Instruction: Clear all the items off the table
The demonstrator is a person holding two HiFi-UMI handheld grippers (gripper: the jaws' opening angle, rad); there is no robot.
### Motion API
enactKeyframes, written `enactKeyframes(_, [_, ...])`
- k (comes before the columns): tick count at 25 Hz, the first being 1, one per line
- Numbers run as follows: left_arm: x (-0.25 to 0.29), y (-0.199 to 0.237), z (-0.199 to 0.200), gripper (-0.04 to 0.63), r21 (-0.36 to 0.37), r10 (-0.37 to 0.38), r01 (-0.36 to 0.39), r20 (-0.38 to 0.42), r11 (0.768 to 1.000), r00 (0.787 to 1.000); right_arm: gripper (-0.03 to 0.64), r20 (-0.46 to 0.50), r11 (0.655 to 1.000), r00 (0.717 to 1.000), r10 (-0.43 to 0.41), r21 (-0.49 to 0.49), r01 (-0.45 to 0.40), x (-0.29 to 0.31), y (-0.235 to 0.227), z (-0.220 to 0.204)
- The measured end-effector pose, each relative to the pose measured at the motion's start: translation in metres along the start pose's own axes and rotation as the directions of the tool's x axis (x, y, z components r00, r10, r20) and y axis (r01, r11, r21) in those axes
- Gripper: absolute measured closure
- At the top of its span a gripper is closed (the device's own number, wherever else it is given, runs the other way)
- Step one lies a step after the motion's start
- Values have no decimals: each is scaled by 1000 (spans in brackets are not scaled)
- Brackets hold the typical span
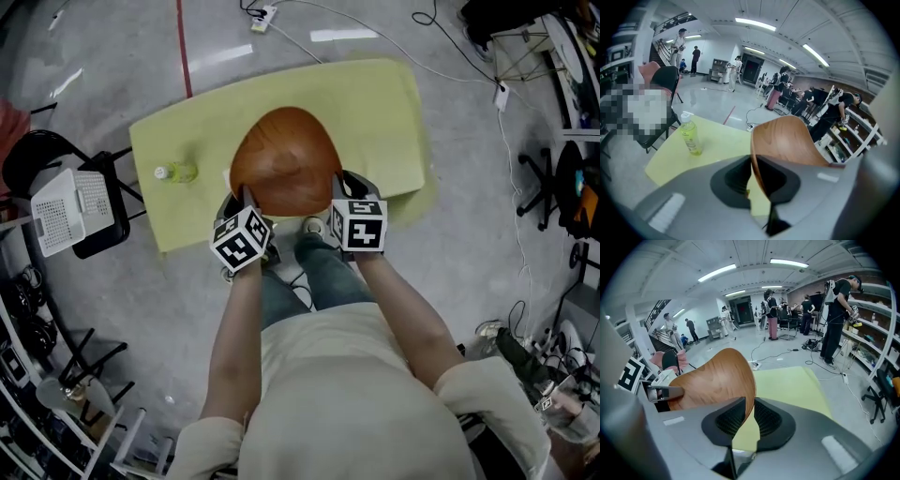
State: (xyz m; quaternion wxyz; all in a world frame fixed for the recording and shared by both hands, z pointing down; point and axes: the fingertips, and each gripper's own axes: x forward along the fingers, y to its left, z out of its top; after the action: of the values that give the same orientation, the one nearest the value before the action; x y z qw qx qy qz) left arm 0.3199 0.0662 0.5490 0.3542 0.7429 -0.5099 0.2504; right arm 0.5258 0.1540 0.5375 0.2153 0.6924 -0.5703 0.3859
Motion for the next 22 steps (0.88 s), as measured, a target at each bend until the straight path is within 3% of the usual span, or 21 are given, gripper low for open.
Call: enactKeyframes(22, [-109,92,23,560,-109,63,-54,83,993,995,558,74,986,991,114,-132,-104,-59,122,19])
